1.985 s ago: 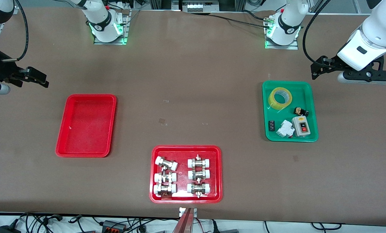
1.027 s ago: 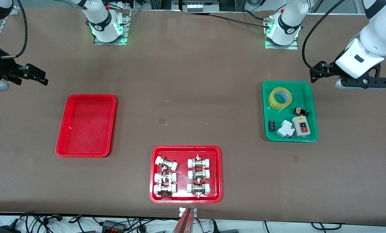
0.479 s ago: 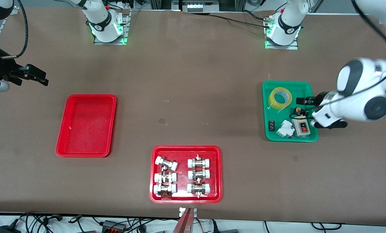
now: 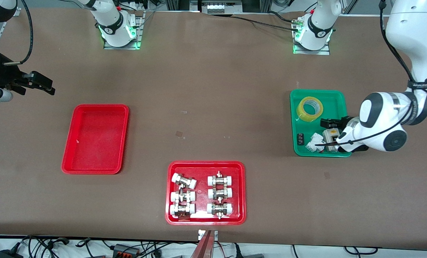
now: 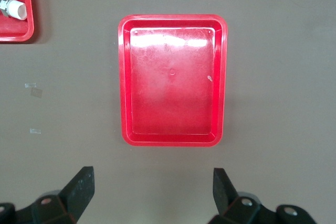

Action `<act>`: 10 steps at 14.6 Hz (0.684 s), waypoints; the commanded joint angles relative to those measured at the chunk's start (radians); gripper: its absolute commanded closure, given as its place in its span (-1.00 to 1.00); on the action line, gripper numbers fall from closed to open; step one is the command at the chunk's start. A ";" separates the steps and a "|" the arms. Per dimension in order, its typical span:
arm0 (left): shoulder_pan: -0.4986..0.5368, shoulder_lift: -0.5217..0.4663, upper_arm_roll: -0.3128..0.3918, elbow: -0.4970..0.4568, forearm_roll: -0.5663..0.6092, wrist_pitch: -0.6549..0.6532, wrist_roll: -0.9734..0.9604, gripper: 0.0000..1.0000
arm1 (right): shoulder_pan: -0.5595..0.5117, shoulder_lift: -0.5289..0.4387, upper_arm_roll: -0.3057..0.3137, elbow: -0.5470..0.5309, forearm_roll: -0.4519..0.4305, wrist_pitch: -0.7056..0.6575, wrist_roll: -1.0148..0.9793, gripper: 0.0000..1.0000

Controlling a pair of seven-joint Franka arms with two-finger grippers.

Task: Left arm passes tape to right arm into tray
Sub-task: 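Lower the left gripper over the yellow tape roll in the green tray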

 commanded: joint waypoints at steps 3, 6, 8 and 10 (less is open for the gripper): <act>-0.005 0.019 -0.010 -0.055 -0.010 0.009 0.009 -1.00 | 0.001 0.008 0.001 0.017 0.000 -0.008 -0.011 -1.00; -0.002 0.008 -0.010 -0.084 -0.010 0.020 0.013 -1.00 | -0.002 0.010 0.000 0.017 0.000 -0.008 -0.011 -1.00; -0.003 -0.029 -0.011 -0.150 -0.010 0.083 0.013 -1.00 | -0.001 0.010 0.000 0.015 0.000 -0.010 -0.011 -1.00; -0.009 -0.069 -0.013 -0.227 -0.010 0.166 0.013 -1.00 | -0.002 0.014 0.000 0.015 0.000 -0.008 -0.011 -1.00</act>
